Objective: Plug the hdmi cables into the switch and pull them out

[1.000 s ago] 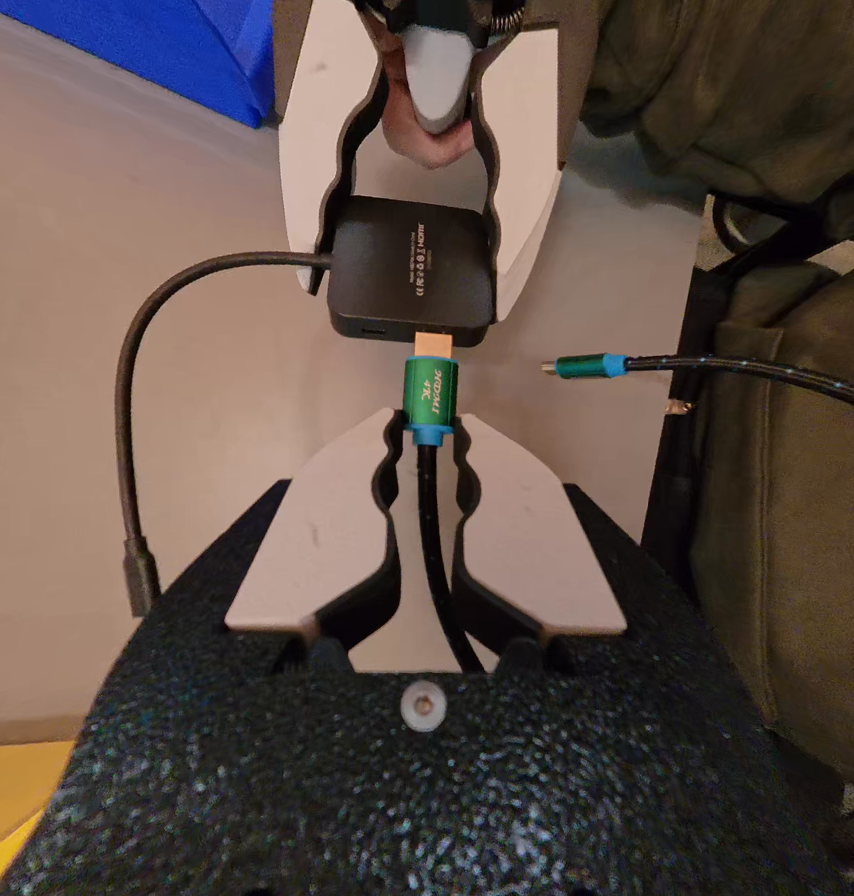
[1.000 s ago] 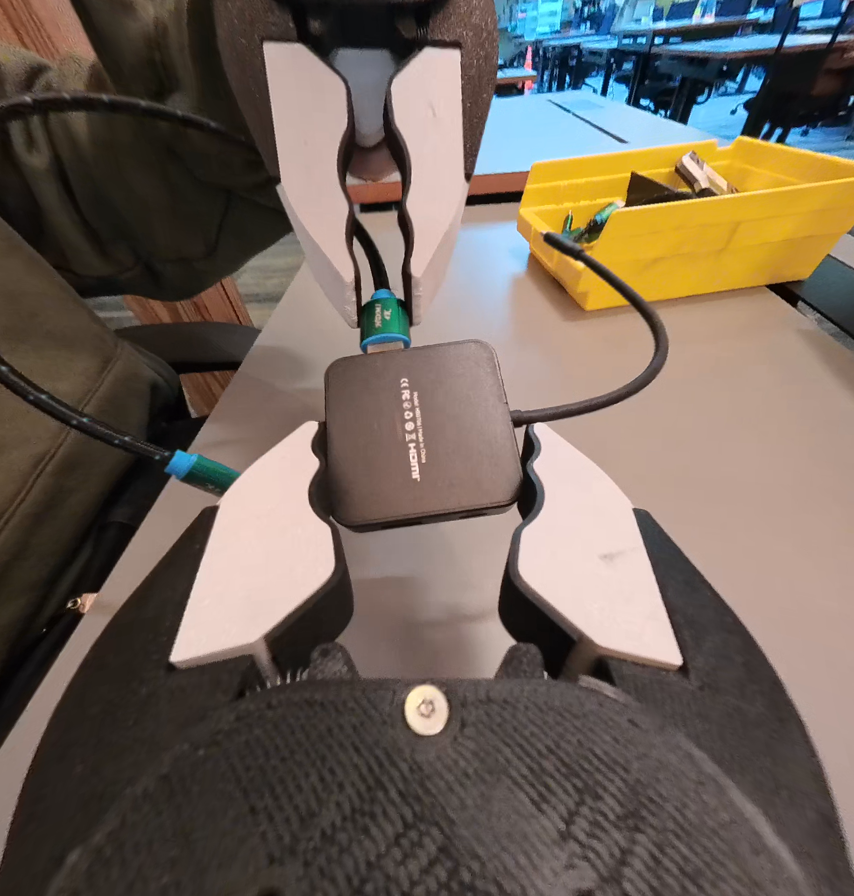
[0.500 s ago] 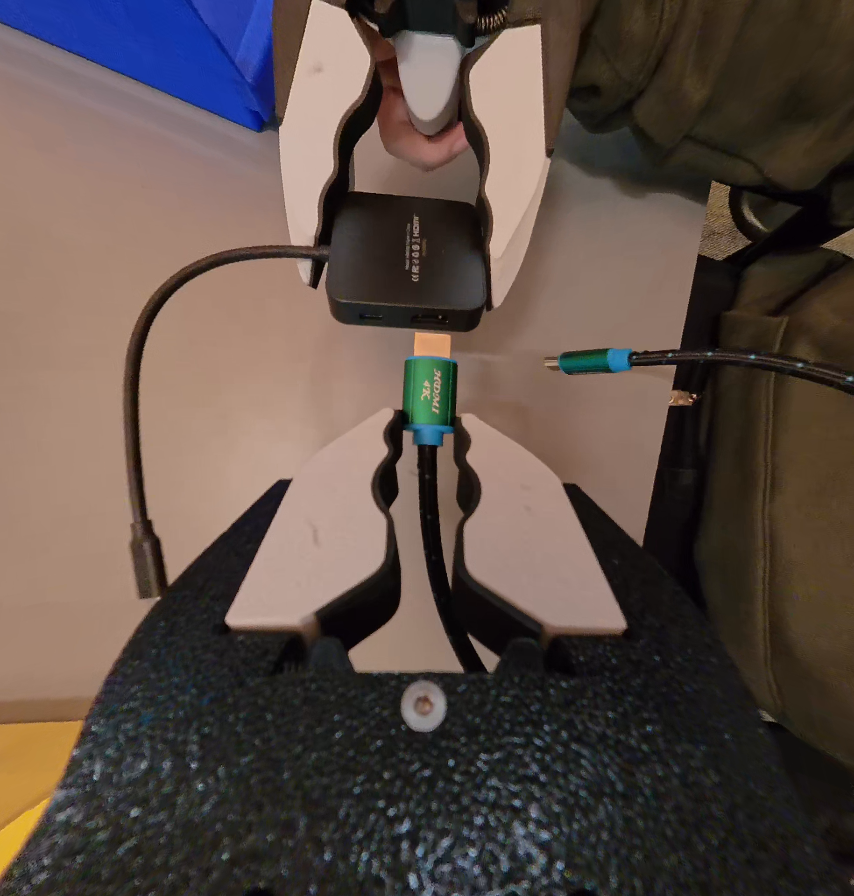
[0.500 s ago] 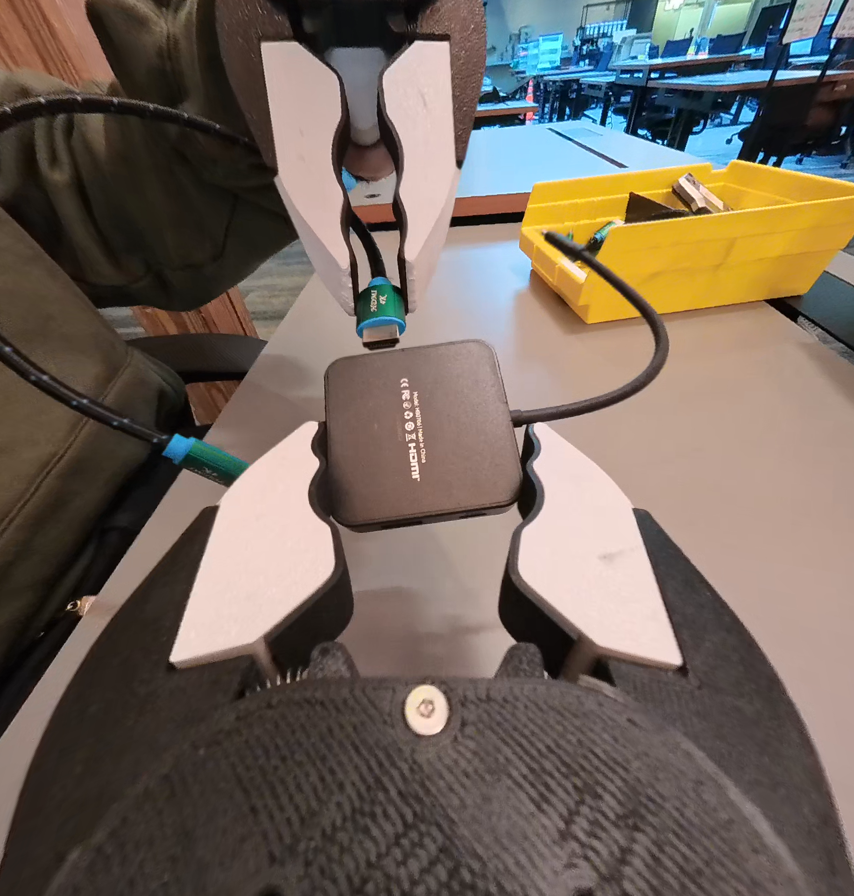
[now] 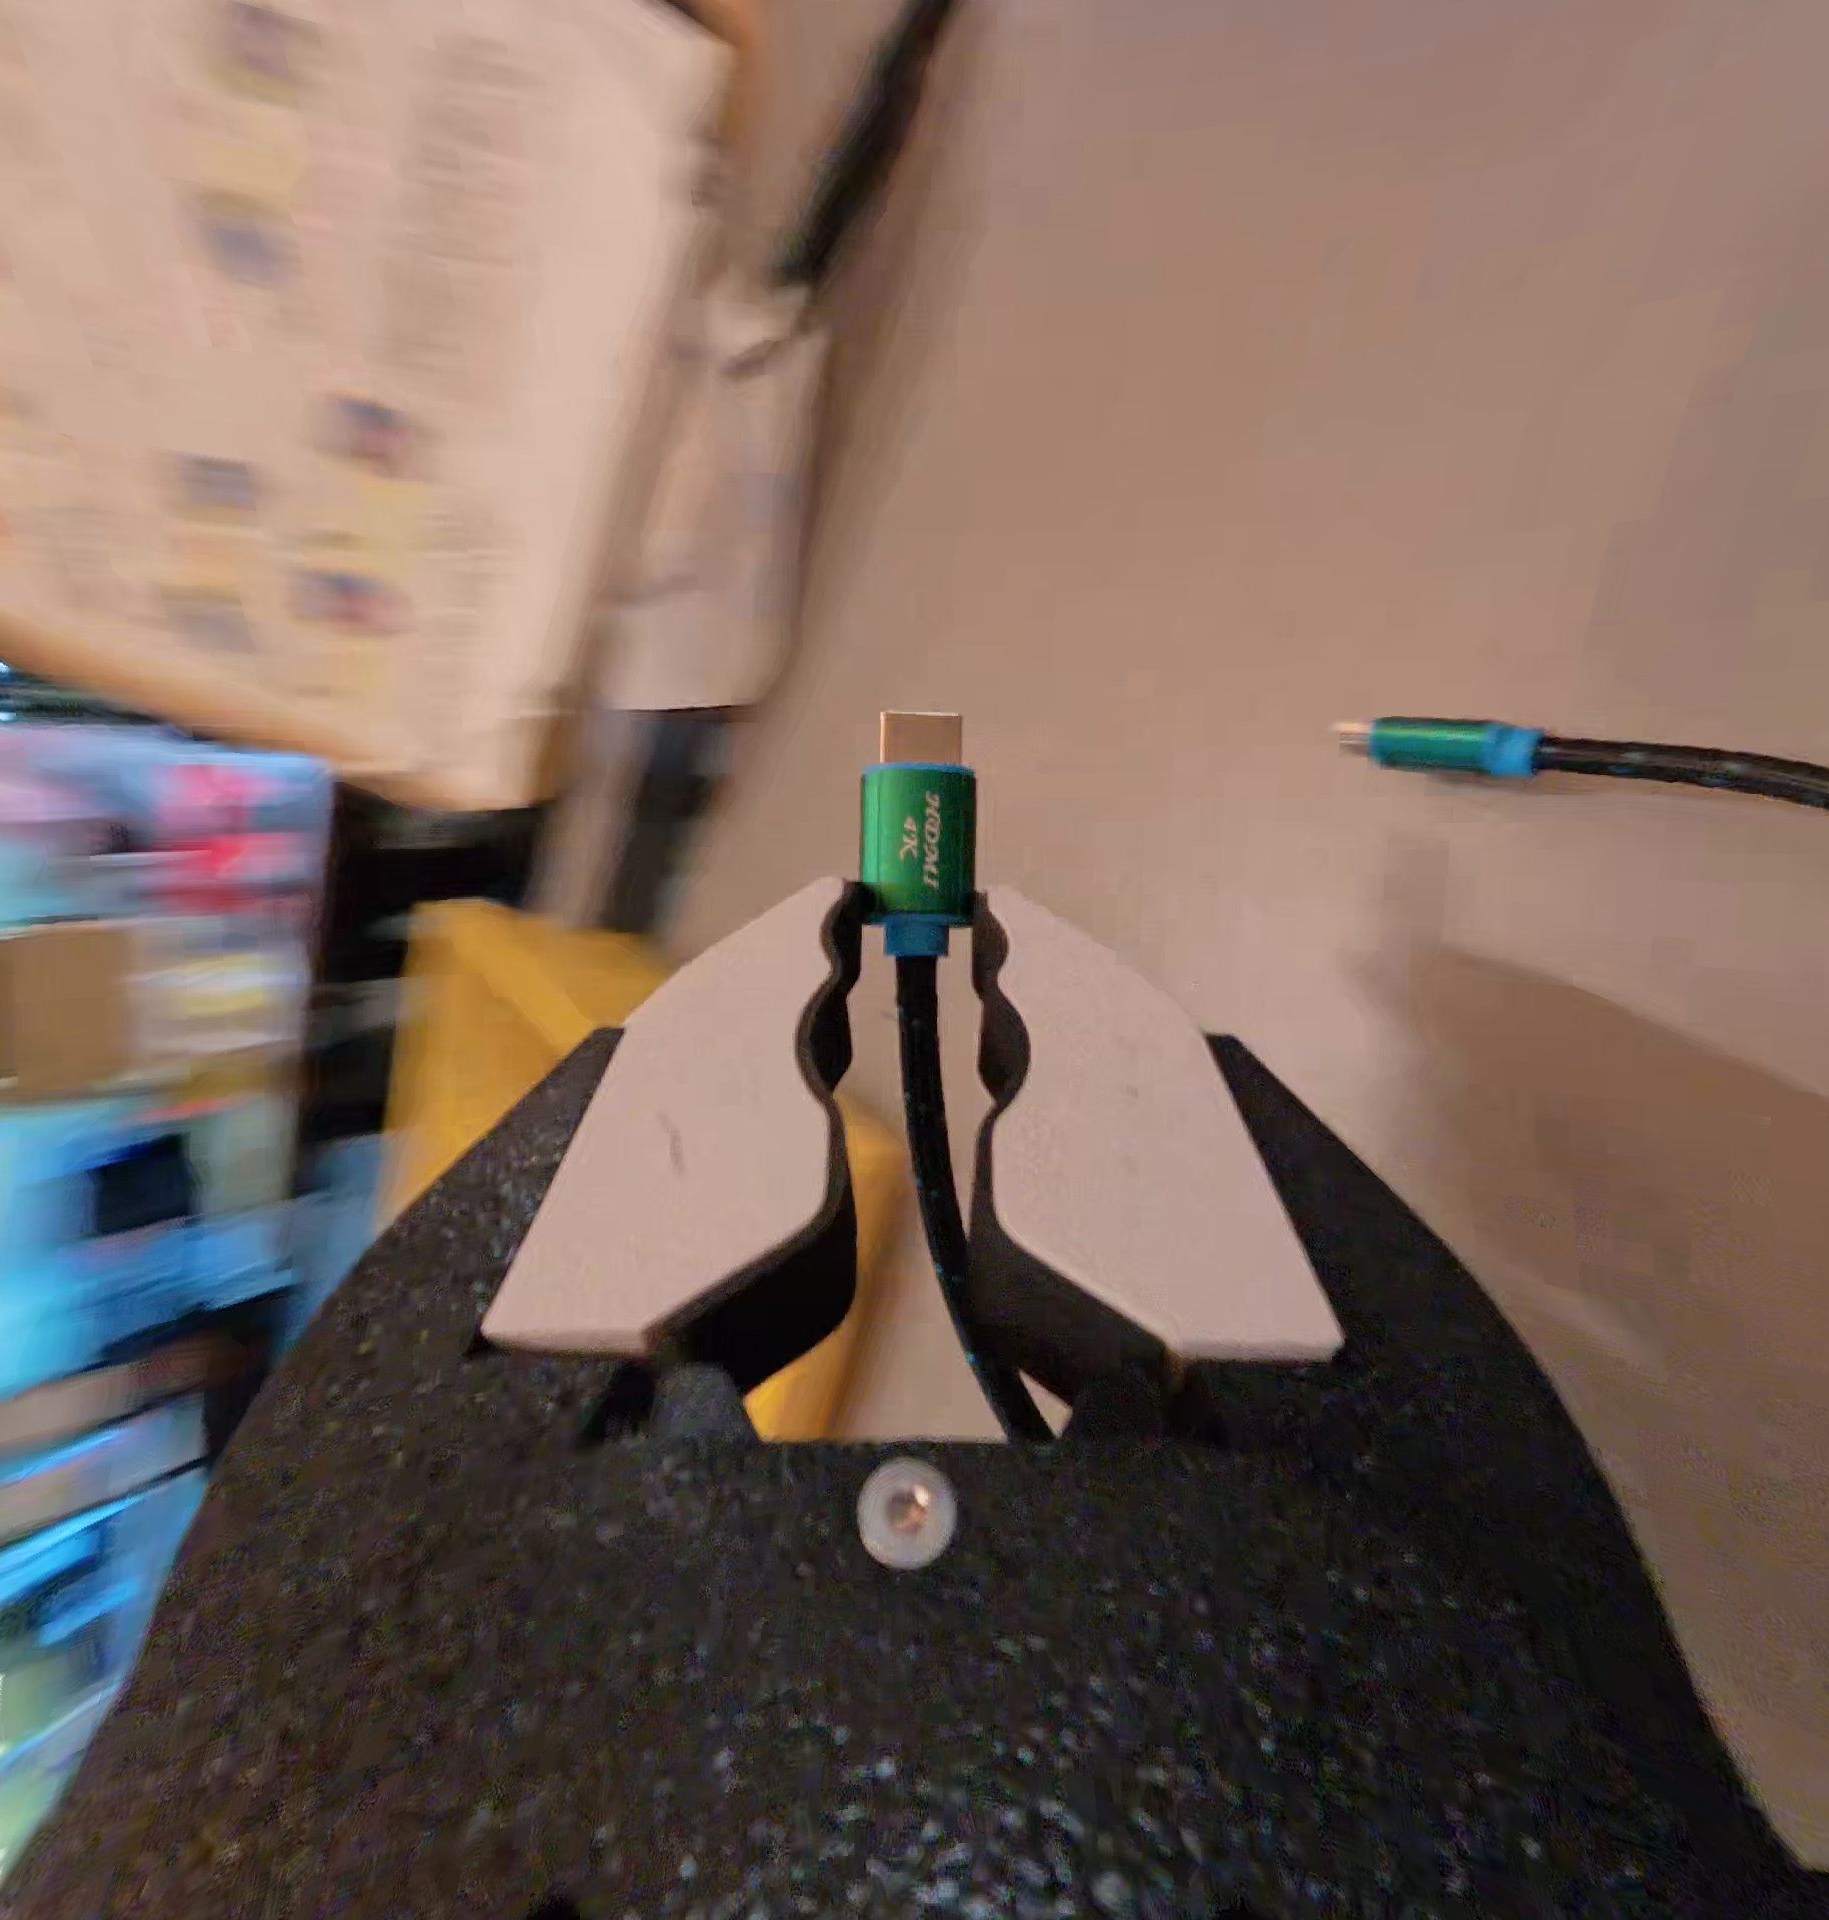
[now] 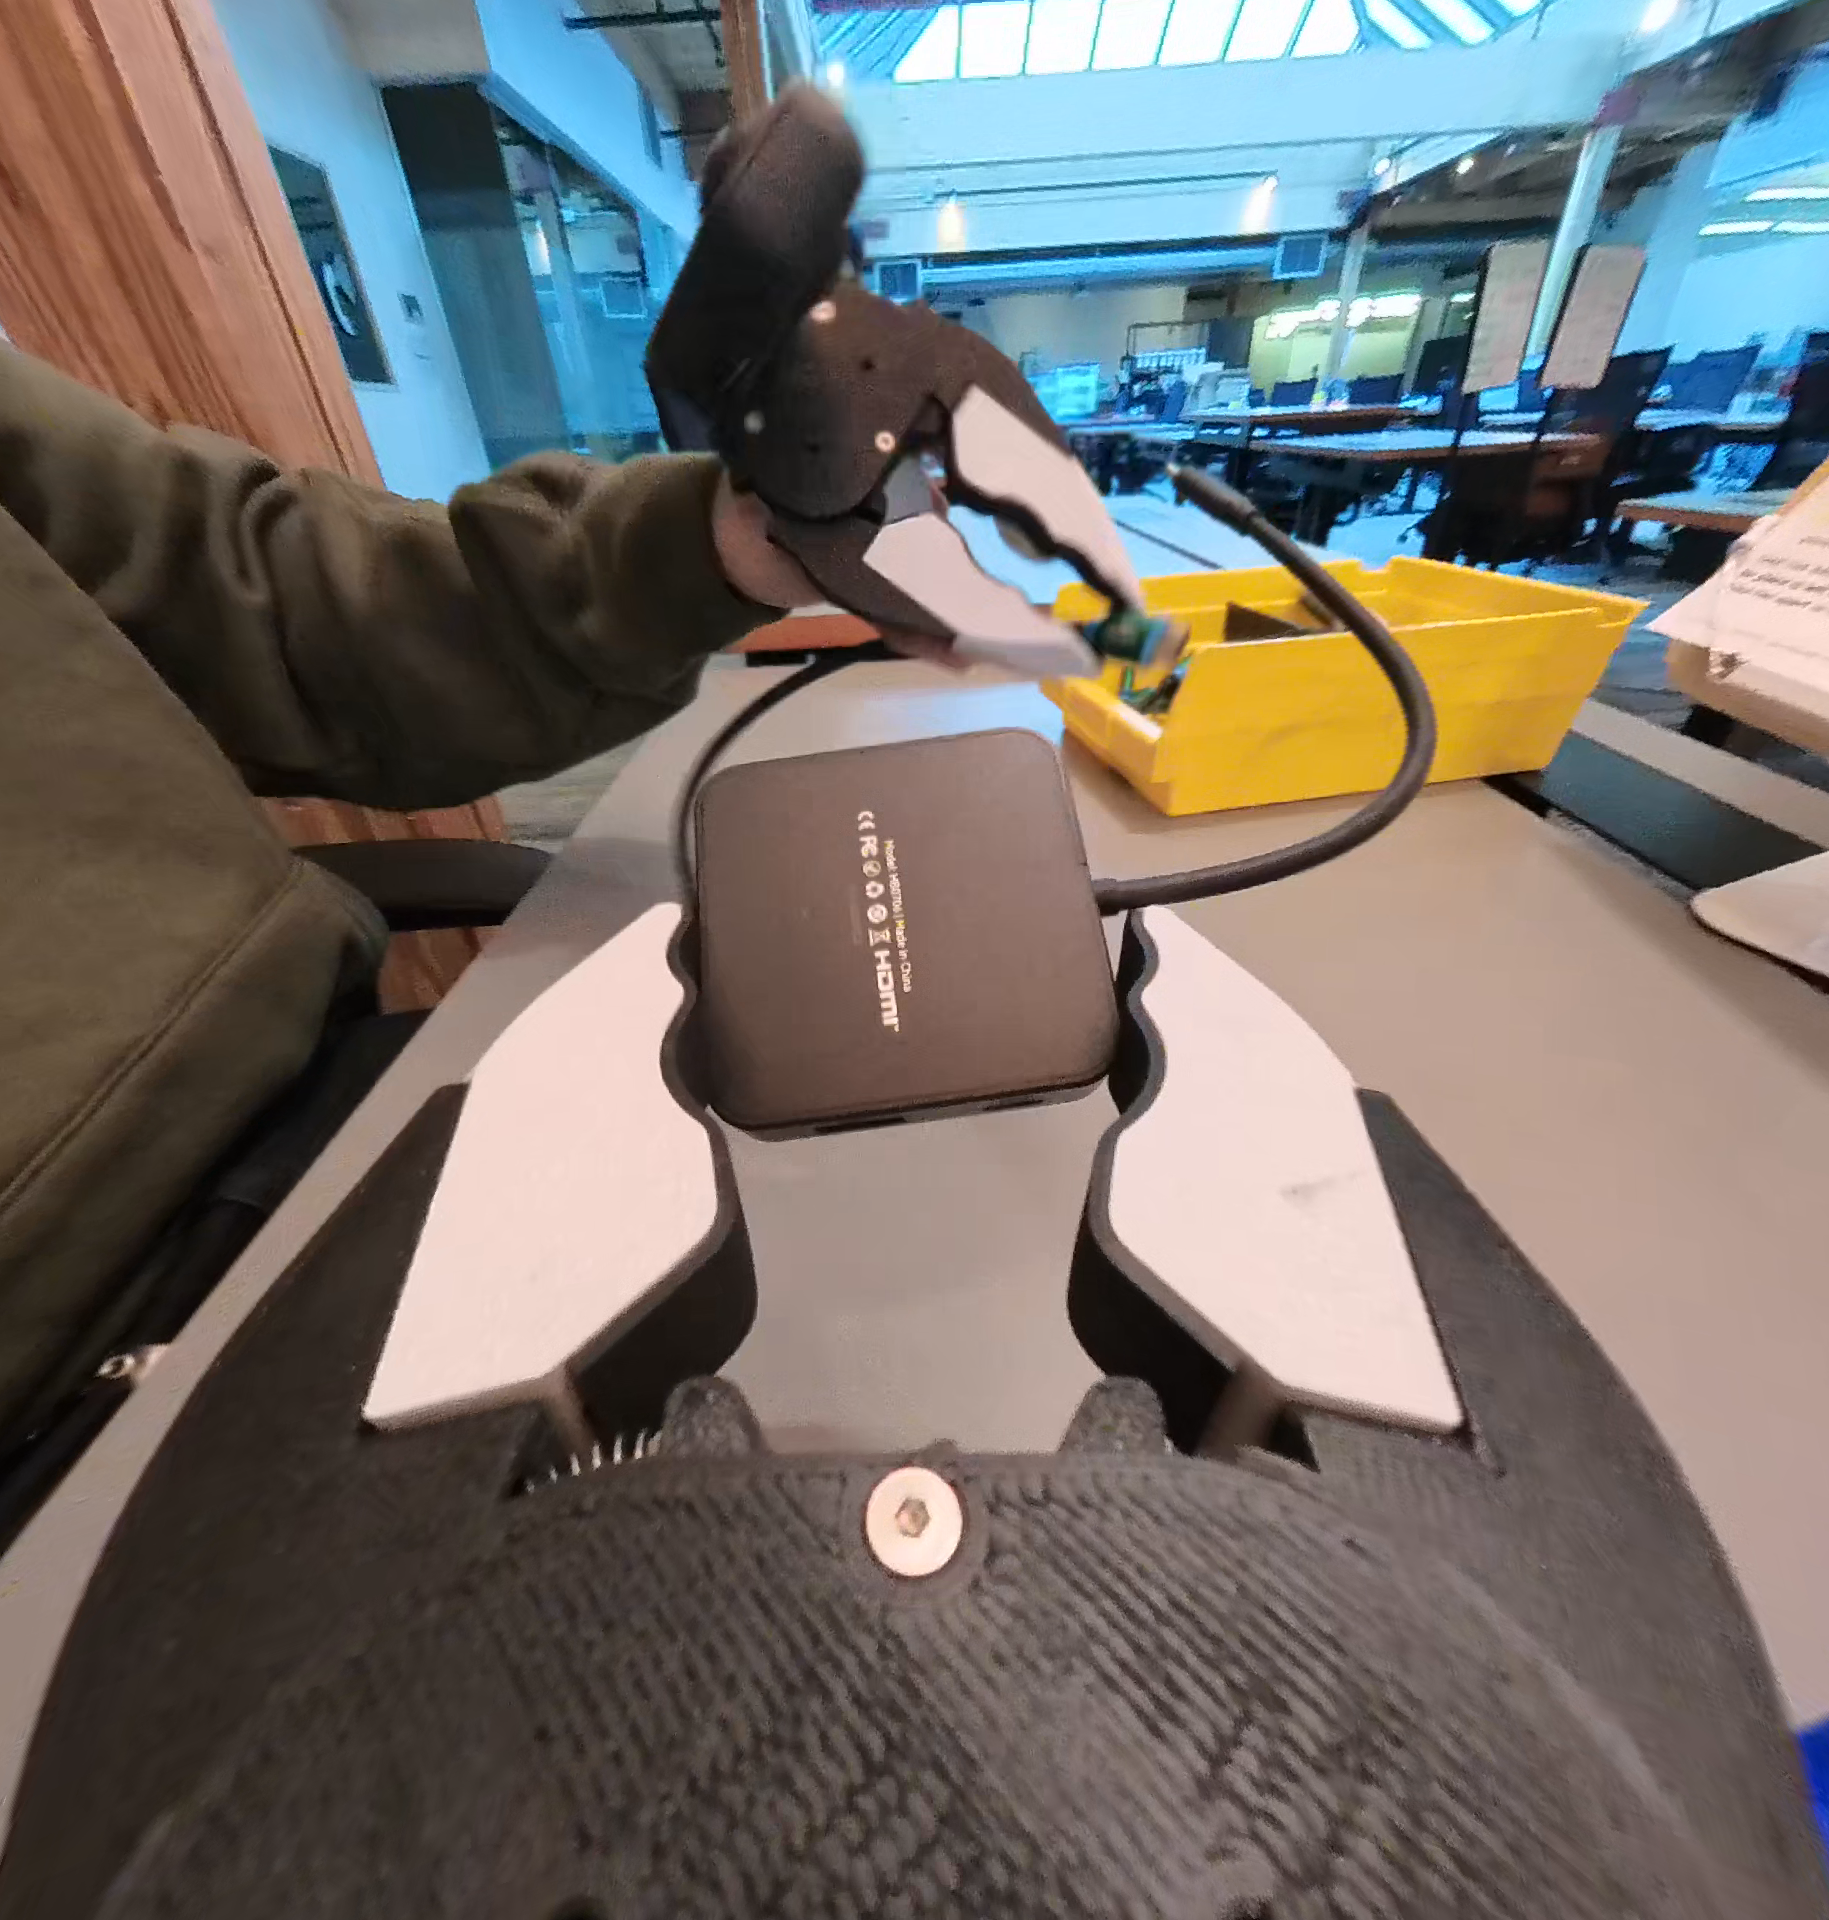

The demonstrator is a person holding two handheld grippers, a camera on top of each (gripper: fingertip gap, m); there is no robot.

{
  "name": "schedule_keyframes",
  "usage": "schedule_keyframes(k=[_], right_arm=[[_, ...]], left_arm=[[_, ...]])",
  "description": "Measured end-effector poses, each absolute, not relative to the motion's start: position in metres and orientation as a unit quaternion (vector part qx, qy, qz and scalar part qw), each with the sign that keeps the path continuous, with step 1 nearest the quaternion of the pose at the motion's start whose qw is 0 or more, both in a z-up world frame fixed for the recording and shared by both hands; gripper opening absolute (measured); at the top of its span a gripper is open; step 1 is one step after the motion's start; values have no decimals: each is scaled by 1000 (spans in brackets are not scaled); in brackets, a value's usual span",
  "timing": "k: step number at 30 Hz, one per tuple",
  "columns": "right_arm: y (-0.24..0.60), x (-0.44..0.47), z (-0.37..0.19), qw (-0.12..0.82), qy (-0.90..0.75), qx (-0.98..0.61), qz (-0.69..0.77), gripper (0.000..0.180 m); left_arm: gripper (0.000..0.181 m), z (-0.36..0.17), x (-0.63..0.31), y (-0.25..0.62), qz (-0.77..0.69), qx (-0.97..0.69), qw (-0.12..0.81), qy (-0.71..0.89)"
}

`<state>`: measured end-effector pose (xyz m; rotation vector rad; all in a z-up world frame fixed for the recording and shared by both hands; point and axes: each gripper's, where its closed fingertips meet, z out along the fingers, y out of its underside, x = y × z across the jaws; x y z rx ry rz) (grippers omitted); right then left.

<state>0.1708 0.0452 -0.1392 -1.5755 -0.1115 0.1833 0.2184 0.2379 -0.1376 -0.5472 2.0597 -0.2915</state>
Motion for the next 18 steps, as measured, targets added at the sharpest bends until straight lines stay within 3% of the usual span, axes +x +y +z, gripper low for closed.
schedule_keyframes(k=[1, 4, 7, 11, 16, 18], right_arm=[[44, 173, -139, 703, -51, -705, 75, 76], [42, 180, -137, 710, -44, -701, 51, 76], [42, 187, -143, 698, -37, -715, 18, 76], [41, 190, -156, 678, -32, -735, 1, 76], [43, 187, -168, 665, -35, -746, -9, 76], [45, 184, -171, 663, -37, -748, -12, 76]], left_arm=[[19, -117, 223, 249, -77, -193, 567, 797], [20, -83, 211, 243, 45, -31, 749, 661], [19, -112, 191, 210, 72, 65, 772, 628], [20, -163, 167, 180, -12, 42, 709, 704], [29, -206, 150, 150, -144, -24, 552, 821], [21, -218, 146, 144, -188, -51, 487, 852]])
